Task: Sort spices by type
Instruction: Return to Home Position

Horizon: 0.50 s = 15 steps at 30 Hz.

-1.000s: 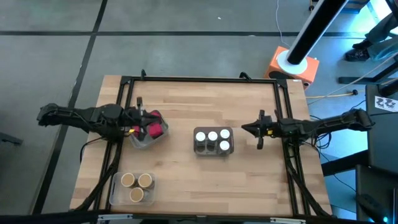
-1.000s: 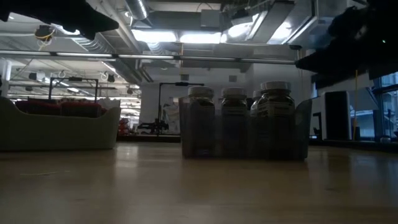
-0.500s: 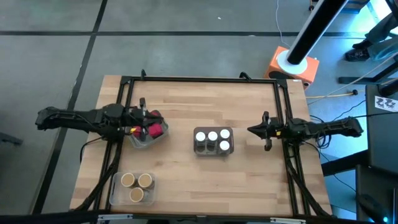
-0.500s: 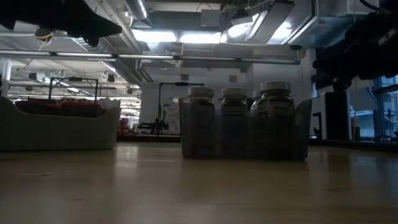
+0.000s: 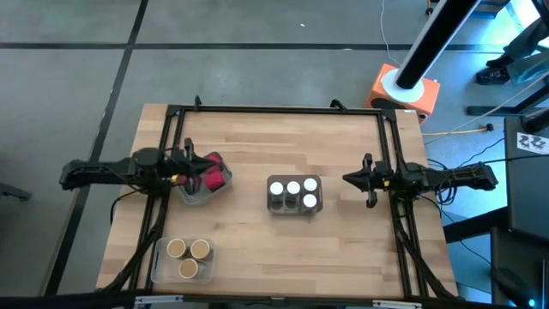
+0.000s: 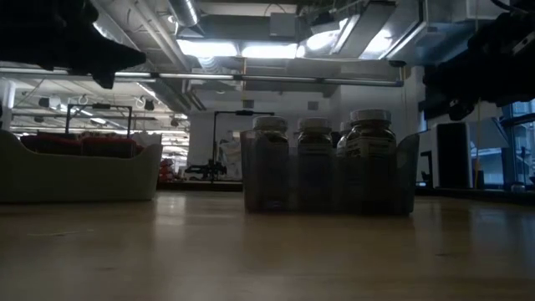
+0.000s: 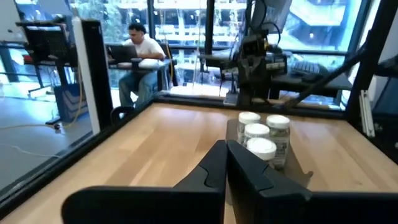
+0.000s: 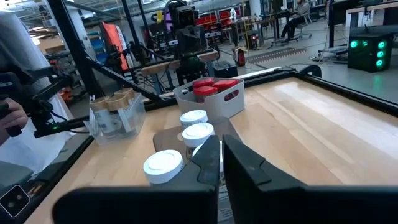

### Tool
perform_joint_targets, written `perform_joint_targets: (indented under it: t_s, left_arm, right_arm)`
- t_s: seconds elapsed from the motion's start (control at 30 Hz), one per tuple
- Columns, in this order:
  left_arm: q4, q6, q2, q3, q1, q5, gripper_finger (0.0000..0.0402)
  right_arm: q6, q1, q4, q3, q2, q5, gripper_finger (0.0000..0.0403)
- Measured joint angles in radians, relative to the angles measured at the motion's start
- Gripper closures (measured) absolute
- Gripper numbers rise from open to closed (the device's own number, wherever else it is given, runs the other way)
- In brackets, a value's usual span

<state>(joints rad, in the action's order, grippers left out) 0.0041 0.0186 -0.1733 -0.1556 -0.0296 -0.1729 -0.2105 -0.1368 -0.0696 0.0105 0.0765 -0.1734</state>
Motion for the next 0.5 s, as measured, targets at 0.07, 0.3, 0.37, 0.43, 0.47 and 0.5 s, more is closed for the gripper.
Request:
perform_joint_targets:
  t_s: [0.07,0.3,0.37,0.43,0.47,0.5]
  left_arm:
    - [-0.009,0.003,0.052,0.011,0.0,-0.005,0.0399]
    - [0.028,0.05,0.173,0.133,0.0,-0.006,0.04]
    - [0.034,0.056,0.169,0.146,0.0,-0.006,0.0401]
    - [0.037,0.047,0.166,0.146,0.0,-0.007,0.04]
    - [0.039,0.04,0.167,0.146,0.0,-0.008,0.04]
    - [0.037,0.035,0.167,0.146,0.0,-0.01,0.0399]
  right_arm:
    - [0.0,0.0,0.0,0.0,0.0,0.0,0.0382]
    - [-0.001,0.0,0.0,-0.001,0.0,0.0,0.0382]
    - [-0.001,0.0,0.004,-0.001,0.0,0.0,0.0381]
    - [-0.002,0.0,0.012,-0.002,0.001,-0.001,0.0381]
    - [-0.002,0.0,0.014,-0.002,0.001,-0.001,0.0381]
    - [-0.002,0.0,0.014,-0.002,0.001,-0.001,0.0381]
